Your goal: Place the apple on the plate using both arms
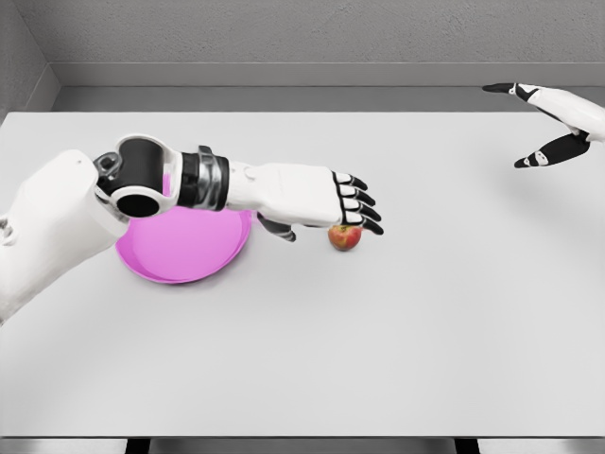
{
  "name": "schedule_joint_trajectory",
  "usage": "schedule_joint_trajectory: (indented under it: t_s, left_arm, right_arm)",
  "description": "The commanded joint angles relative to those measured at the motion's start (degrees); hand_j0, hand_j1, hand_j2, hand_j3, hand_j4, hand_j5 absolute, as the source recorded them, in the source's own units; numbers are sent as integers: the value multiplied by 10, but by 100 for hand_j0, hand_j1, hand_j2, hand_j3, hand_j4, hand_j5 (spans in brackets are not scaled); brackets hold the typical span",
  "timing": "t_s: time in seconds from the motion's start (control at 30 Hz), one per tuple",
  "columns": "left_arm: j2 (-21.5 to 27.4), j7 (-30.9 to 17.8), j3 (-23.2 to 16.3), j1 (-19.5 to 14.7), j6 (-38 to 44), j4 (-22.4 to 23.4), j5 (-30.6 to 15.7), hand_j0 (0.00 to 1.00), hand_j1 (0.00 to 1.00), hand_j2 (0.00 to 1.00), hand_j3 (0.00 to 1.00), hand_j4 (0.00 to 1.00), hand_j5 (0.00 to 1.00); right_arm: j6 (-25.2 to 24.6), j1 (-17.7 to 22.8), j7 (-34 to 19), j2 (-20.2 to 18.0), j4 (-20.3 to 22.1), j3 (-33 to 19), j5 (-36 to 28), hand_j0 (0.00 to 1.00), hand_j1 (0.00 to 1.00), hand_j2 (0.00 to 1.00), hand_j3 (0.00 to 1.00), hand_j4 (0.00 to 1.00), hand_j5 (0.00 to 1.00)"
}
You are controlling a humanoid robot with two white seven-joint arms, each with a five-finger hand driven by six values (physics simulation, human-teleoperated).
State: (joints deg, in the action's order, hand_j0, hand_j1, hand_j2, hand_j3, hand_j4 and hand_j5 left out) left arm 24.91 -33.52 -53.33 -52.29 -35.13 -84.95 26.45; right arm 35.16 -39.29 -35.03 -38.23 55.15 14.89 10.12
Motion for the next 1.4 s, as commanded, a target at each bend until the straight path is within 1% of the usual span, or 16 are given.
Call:
schedule_joint_trajectory:
  t_s: [0.0, 0.03, 0.47, 0.57, 0.67, 0.73, 0.87, 1.07, 1.13, 1.2, 1.27, 1.33, 1.37]
  left_arm:
    - [-50, -4, -8, -1, 1, 94, 6, 100, 100, 100, 100, 100, 100]
    - [-57, -4, -7, -1, 1, 113, 6, 100, 100, 100, 100, 100, 100]
    - [-75, -3, -12, 1, 1, 116, 10, 100, 100, 100, 100, 100, 100]
    - [-86, -2, -12, 0, 1, 149, 11, 100, 100, 100, 100, 100, 100]
    - [-96, -2, -12, 0, 1, 159, 27, 100, 100, 100, 100, 100, 100]
    - [-103, -1, -12, -1, 1, 176, 29, 100, 100, 100, 100, 100, 100]
    - [-109, 0, -11, -1, 1, 195, 29, 99, 99, 99, 99, 99, 99]
    - [-115, 0, -11, -1, 1, 205, 31, 96, 96, 96, 96, 96, 96]
    - [-118, 0, -11, -1, 1, 208, 32, 93, 93, 93, 93, 93, 93]
    - [-119, 2, -9, -2, 1, 221, 32, 93, 93, 93, 93, 93, 93]
    - [-120, 3, -10, -1, 1, 221, 33, 93, 93, 93, 93, 93, 93]
    - [-127, 3, -10, -2, 1, 222, 41, 92, 92, 92, 92, 92, 92]
    - [-129, 3, -10, -1, 1, 225, 53, 92, 92, 92, 92, 92, 92]
  right_arm:
    - [-2, 0, 0, 1, 0, 1, -5, 100, 100, 100, 100, 100, 100]
    - [-2, 0, 0, 1, 0, 1, -5, 100, 100, 100, 100, 100, 100]
    - [-2, 0, 0, 3, 0, 15, -4, 100, 100, 100, 100, 100, 100]
    - [-2, 0, 0, 3, 1, 15, -4, 100, 100, 100, 100, 100, 100]
    - [-2, 0, 0, 0, 1, 15, -4, 100, 100, 100, 100, 100, 100]
    - [-2, 0, 0, 0, 1, 15, -4, 100, 100, 100, 100, 100, 100]
    - [-2, -2, 0, 1, 1, 15, -4, 100, 100, 100, 100, 100, 100]
    - [-2, -1, 0, 3, 1, 17, -4, 100, 100, 100, 100, 100, 100]
    - [-2, -1, 0, 3, 1, 18, -4, 100, 100, 100, 100, 100, 100]
    - [-2, -1, 0, 3, 1, 18, -4, 100, 100, 100, 100, 100, 100]
    - [-2, 0, 0, 3, 1, 18, -4, 100, 100, 100, 100, 100, 100]
    - [-2, 1, 0, 2, 2, 19, -4, 100, 100, 100, 100, 100, 100]
    - [-2, 0, 0, 2, 2, 19, -3, 100, 100, 100, 100, 100, 100]
